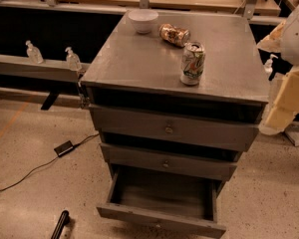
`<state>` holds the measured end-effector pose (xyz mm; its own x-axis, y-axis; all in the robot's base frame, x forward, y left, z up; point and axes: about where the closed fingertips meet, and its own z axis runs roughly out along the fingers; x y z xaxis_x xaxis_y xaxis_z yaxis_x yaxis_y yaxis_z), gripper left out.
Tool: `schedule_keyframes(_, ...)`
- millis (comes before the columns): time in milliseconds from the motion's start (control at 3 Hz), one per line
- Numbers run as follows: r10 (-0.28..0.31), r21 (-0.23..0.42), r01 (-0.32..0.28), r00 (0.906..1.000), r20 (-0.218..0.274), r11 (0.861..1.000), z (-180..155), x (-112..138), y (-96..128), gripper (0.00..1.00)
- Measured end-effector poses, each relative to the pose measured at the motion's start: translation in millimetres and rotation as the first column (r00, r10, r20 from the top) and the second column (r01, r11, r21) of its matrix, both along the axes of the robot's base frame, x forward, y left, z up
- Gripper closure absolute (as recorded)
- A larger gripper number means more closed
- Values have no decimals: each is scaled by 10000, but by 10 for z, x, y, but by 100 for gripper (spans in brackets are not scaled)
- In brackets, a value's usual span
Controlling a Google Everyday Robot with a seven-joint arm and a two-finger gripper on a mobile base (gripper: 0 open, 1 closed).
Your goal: Close bottom drawer
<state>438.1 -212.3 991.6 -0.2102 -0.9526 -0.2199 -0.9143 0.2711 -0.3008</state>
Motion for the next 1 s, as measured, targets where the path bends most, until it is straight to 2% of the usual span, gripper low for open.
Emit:
schedule_keyframes(333,0,0,0,10000,0,10000,0,0,0,0)
schedule_keyframes(667,277,349,-265,9990,-349,9990,-367,34,205,0)
schedule_keyframes(1000,723,1842,-522,9919,-1045,9815,-1118,-45,756,0)
